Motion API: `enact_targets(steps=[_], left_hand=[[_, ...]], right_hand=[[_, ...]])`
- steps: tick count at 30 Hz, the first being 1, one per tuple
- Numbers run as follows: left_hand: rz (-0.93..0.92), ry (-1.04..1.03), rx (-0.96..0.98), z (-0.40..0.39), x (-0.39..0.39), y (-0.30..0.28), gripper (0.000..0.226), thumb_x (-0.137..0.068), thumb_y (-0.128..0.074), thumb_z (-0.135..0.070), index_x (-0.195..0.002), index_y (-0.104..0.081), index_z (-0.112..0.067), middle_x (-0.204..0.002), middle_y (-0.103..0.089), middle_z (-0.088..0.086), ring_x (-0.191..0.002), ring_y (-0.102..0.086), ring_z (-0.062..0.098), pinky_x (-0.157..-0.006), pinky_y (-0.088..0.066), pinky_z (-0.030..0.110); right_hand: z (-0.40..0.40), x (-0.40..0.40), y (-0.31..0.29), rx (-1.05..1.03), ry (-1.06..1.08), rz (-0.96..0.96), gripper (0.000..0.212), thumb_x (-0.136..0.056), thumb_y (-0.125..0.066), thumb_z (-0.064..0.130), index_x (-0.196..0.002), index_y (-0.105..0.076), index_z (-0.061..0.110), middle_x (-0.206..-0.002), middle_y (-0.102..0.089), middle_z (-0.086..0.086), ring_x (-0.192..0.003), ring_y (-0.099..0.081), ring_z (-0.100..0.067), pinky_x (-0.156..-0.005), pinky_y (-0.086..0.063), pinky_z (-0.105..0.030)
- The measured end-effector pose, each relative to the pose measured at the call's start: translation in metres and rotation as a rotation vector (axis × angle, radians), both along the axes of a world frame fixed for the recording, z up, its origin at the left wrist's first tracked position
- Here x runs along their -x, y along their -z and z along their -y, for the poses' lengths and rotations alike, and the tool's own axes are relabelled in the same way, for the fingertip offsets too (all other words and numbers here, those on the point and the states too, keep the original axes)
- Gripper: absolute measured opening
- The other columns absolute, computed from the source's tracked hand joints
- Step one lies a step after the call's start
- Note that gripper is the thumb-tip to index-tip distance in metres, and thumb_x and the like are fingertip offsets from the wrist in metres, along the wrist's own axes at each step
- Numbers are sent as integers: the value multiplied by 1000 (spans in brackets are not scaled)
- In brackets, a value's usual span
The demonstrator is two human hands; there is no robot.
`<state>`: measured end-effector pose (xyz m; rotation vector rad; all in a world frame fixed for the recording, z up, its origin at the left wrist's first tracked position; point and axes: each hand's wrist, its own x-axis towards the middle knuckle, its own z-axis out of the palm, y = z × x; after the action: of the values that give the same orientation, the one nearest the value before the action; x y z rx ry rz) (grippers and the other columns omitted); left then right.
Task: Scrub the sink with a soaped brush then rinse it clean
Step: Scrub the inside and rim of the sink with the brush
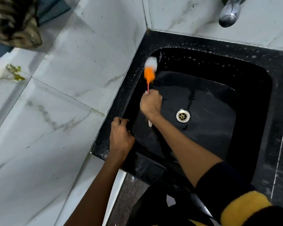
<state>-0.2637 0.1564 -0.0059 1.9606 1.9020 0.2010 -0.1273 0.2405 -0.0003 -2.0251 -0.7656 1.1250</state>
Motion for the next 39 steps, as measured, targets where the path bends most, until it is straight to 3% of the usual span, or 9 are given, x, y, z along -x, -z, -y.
enact_targets(steps=[4,10,16,19,23,28,32,36,39], left_hand=[[-20,43,-16,-10,2,3,52,-70,-60,8,-122,-62,0,-116,-50,11,-111,-46,27,-87,-51,40],[13,79,-31,-13,9,4,51,-68,-59,11,-118,-64,3,-114,-51,12,-107,-50,28,-85,-51,39],[5,102,-6,-21,5,7,50,-75,-61,4,-124,-62,-2,-120,-48,7,-113,-46,23,-85,-52,37],[2,125,-38,-34,0,5,50,-76,-61,2,-126,-61,-3,-124,-49,6,-115,-45,22,-89,-50,34],[-5,203,-73,-57,-10,4,58,-74,-61,2,-132,-58,-3,-134,-51,9,-119,-45,27,-93,-50,37],[-52,300,-47,-78,-26,9,69,-77,-61,-2,-144,-48,-8,-151,-40,7,-135,-37,26,-105,-47,38],[-40,304,-57,-88,-32,12,67,-76,-55,-9,-143,-49,-6,-149,-43,10,-129,-41,30,-102,-47,41],[-25,290,-75,-91,-33,15,68,-75,-57,-4,-143,-50,-5,-146,-45,11,-127,-42,29,-104,-45,41],[3,295,-92,-95,-31,18,67,-74,-58,2,-140,-53,-4,-142,-48,10,-125,-44,28,-104,-45,40]], right_hand=[[-7,21,31,-44,-52,-26,34,-94,-49,17,-59,-47,14,-74,-60,-11,-67,-55,-27,-60,-39,-31],[-11,32,31,-157,246,-77,25,-95,-44,15,-80,-64,8,-76,-63,-11,-64,-55,-23,-54,-40,-28],[-27,31,74,27,308,-291,39,-87,-49,5,-52,-36,14,-58,-43,0,-53,-41,-17,-51,-33,-27],[-24,19,88,144,283,-321,32,-86,-52,4,-55,-44,13,-62,-48,-2,-63,-49,-19,-52,-34,-27],[-38,9,82,-62,277,-240,25,-91,-53,12,-67,-58,3,-66,-55,-6,-61,-48,-18,-54,-33,-28],[-28,11,111,144,185,-216,24,-89,-57,21,-86,-67,0,-83,-65,-12,-74,-55,-21,-62,-39,-29],[-38,5,97,-80,221,-129,26,-91,-54,17,-71,-62,3,-66,-59,-7,-60,-48,-16,-58,-37,-31],[-44,10,102,77,208,-224,23,-86,-56,20,-70,-63,6,-71,-64,-8,-69,-61,-25,-58,-41,-29],[-49,0,99,-35,252,-127,29,-91,-51,18,-63,-52,11,-65,-55,-7,-59,-47,-20,-54,-32,-26]])
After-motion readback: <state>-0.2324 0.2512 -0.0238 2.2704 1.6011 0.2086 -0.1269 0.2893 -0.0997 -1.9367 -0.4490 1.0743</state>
